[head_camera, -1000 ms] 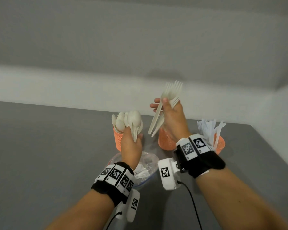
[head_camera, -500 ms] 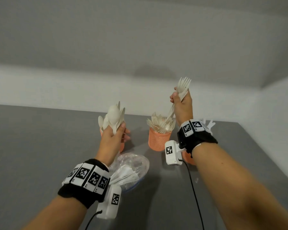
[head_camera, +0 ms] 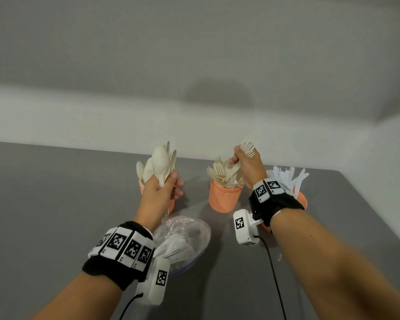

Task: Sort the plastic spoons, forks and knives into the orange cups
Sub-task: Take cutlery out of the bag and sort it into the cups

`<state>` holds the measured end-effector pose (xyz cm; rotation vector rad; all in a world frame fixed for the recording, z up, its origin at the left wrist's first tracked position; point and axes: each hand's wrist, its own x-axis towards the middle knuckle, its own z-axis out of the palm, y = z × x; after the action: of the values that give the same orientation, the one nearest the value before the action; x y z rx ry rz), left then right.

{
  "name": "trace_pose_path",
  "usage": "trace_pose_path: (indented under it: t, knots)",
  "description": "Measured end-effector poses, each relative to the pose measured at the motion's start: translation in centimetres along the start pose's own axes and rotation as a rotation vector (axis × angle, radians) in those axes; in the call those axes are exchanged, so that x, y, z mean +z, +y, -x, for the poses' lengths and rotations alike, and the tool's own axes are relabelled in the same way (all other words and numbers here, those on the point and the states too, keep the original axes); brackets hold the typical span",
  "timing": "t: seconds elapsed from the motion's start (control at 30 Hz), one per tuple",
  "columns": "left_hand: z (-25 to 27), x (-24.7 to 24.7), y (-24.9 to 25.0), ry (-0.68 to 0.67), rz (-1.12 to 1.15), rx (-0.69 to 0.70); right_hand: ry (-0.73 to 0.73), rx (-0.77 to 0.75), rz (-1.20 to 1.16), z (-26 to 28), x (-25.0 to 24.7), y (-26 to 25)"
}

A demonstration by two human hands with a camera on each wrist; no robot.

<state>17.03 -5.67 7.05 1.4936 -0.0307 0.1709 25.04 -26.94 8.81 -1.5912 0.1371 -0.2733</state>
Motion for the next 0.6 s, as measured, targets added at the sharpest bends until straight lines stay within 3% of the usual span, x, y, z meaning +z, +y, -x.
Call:
trace_pose_path:
  t: [0.1,0.23,0.37,0.47,0.53,0.6]
  knots:
    - [-0.1,0.2,-0.1,0.005,0.021,-0.009,-0.048,-0.061,0.059,0.2,-0.1,-0.5]
    - [-0.4,0.2,-0.3,0.008,0.033,-0.018,0.07,-0.267,0.186,0.0,-0.4,-1.2]
    - [-0.3,0.3,-0.3,-0.018,0.034,-0.026,-0.066,-0.285,0.75,0.0,-0.1,0.1]
    - [-0.2,0.2,-0.1,-0.095,0.058,-0.057,-0.249,-0.133,1.213,0.2,0.0,0.6]
    - [0.0,0.0,0.4,-0.14,0.072,-0.075,-0.248,-0.142,1.234,0.8,0.4,-0.8]
    - [0.0,-0.1,0.8,-0.172,0.074,-0.067,-0.16,-0.32,1.097,2.0,1.3,-2.9]
